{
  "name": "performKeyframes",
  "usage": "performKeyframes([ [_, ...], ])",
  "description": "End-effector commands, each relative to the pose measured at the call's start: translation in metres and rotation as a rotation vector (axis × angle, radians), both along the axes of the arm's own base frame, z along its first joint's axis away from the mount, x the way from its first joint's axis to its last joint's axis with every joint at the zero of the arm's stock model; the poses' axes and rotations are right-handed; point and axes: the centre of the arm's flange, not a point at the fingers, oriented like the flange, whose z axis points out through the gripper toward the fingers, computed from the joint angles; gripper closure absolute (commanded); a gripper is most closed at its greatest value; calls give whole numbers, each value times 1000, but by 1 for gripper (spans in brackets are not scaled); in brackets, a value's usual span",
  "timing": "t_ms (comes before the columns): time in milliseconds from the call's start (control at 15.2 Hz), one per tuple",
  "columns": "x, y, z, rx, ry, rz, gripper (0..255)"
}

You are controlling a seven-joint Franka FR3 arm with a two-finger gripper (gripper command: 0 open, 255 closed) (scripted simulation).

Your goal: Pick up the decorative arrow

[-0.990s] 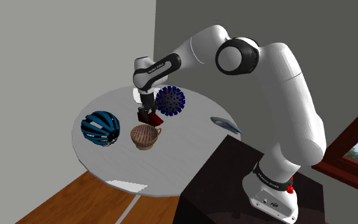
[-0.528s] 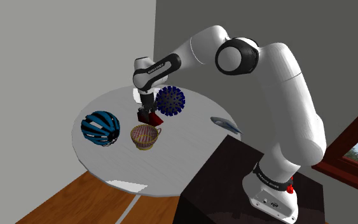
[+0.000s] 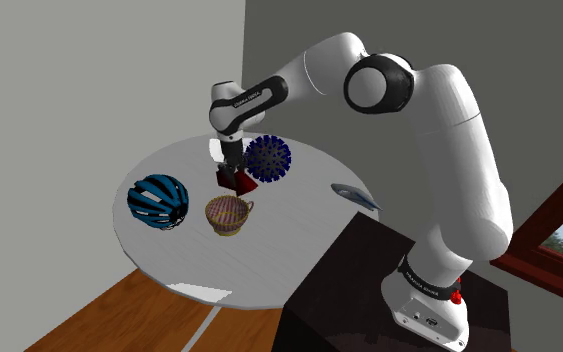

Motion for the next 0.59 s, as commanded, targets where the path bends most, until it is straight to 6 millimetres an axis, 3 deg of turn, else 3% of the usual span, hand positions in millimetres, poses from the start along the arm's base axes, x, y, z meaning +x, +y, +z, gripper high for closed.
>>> performKeyframes([
  [0, 0, 1, 12, 0, 0, 0, 255],
  [528, 0, 1, 54, 0, 0, 0, 255],
])
